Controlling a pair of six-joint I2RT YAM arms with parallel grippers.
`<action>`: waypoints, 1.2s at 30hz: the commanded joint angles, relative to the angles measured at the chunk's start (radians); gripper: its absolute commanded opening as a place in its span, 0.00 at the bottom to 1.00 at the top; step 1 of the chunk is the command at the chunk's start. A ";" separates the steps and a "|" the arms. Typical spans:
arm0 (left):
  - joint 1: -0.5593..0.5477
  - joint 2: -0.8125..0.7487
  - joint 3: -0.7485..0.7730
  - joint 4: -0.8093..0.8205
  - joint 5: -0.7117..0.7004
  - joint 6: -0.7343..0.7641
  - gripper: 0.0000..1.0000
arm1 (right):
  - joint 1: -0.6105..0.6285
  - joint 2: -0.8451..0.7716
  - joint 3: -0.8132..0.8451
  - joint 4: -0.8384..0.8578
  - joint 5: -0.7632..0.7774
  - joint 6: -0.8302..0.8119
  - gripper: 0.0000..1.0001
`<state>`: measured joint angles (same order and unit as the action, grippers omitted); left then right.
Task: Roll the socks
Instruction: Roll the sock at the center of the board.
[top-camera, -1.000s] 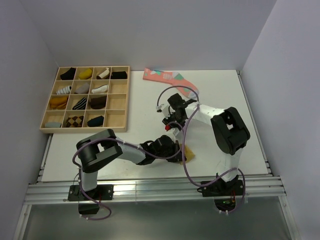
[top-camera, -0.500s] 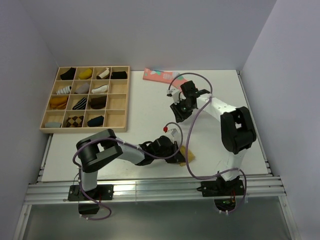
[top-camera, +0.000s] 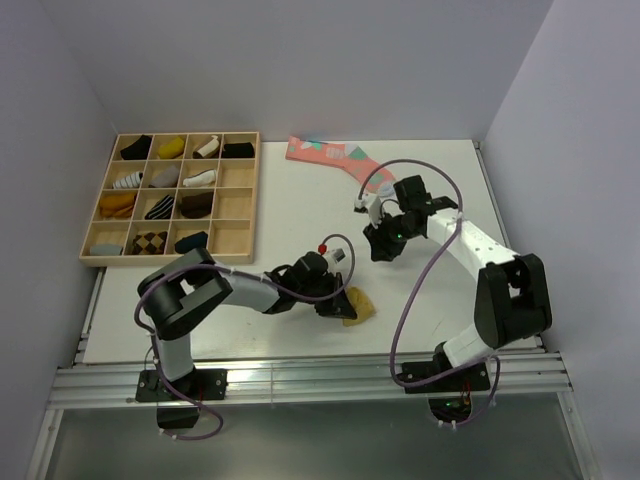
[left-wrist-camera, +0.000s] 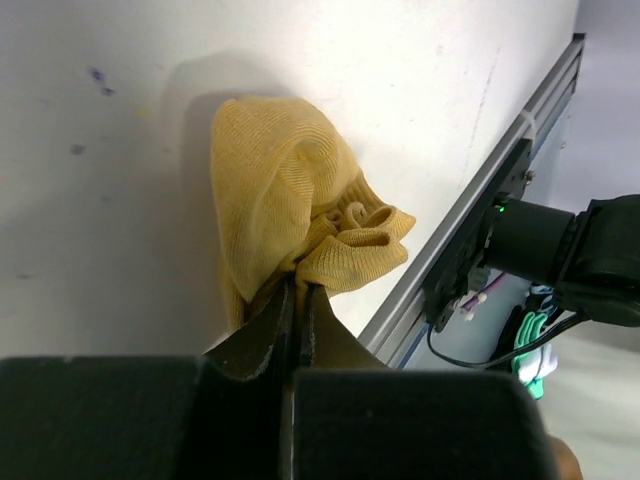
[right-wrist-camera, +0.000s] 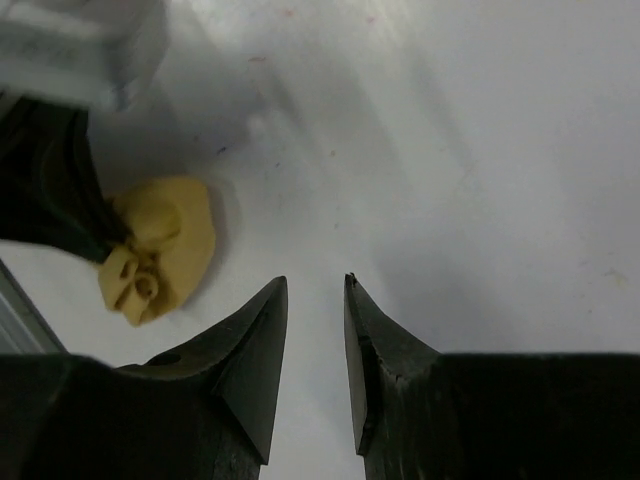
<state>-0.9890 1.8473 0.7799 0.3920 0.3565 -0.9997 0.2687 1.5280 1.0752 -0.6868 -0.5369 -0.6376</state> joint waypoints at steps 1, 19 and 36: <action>0.059 0.072 -0.030 -0.467 -0.076 0.176 0.00 | 0.000 -0.089 -0.064 -0.060 -0.092 -0.228 0.37; 0.147 0.153 0.097 -0.533 0.119 0.257 0.00 | 0.268 -0.552 -0.448 0.029 -0.027 -0.396 0.47; 0.148 0.144 0.090 -0.525 0.134 0.256 0.00 | 0.601 -0.486 -0.524 0.271 0.225 -0.289 0.48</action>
<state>-0.8455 1.9217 0.9401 0.1043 0.6437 -0.8314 0.8406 1.0325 0.5491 -0.4896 -0.3576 -0.9539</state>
